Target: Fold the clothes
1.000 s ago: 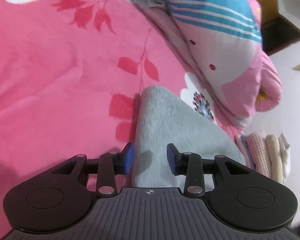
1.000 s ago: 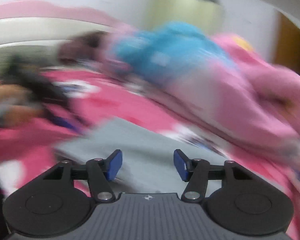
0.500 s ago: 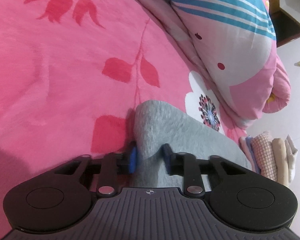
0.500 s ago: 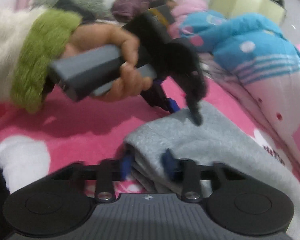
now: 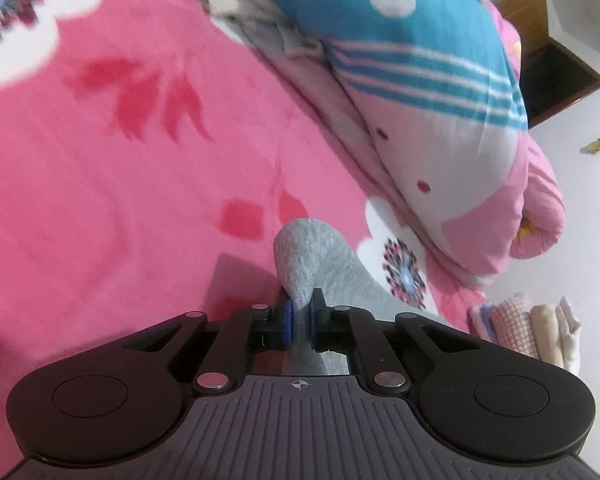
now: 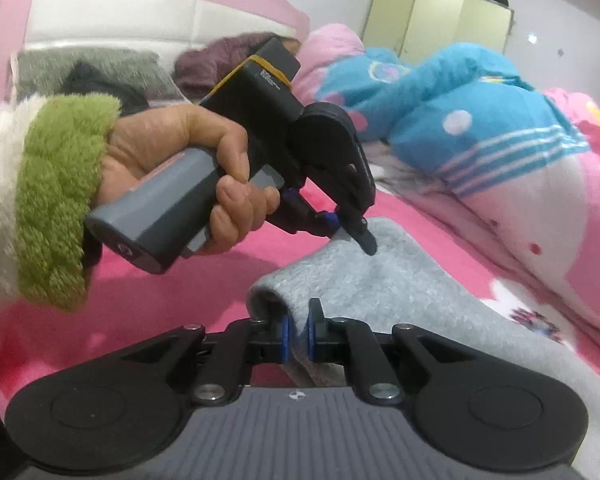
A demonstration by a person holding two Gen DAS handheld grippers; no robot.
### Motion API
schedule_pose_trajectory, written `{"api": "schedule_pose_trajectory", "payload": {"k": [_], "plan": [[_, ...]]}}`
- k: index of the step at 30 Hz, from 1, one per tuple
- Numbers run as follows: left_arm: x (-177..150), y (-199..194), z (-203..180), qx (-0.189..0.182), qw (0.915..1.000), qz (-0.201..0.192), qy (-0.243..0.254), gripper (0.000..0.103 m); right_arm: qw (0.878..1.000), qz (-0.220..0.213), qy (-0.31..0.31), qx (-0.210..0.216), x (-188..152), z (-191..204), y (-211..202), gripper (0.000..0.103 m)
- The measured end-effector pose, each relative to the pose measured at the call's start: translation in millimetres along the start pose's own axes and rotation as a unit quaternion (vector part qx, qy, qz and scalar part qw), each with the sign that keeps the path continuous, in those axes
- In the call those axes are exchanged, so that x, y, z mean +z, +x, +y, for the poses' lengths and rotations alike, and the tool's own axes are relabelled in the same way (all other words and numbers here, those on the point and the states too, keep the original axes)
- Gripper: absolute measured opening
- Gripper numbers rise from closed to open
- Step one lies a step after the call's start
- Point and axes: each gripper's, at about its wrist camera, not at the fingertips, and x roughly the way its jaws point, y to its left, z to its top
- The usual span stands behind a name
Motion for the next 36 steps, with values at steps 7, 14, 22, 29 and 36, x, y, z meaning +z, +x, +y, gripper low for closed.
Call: {"api": "schedule_pose_trajectory", "payload": {"k": [7,14,22,29,36], "plan": [[36,-57,57,0.095,0.9950,-0.031,0.006,0.006,0.992,-0.029,0.038,0.114,39,45,47,0.009],[36,-61,109,0.157,0.9864,-0.023,-0.043,0.021,0.976,0.023,0.111,0.185,37,51,92,0.021],[6,-120,26,0.230,0.9571,-0.128,0.122,0.035,0.960,-0.071,0.232,0.137,1,-54,-24,0.044],[-103,-121,-39,0.146,0.9359,-0.110,0.301,0.043,0.952,-0.015,0.300,-0.062,-57,-155,-83,0.038],[-168,-72,-36,0.134,0.9253,-0.081,0.346,0.042,0.945,0.013,0.314,-0.092,-103,-176,-83,0.033]]}}
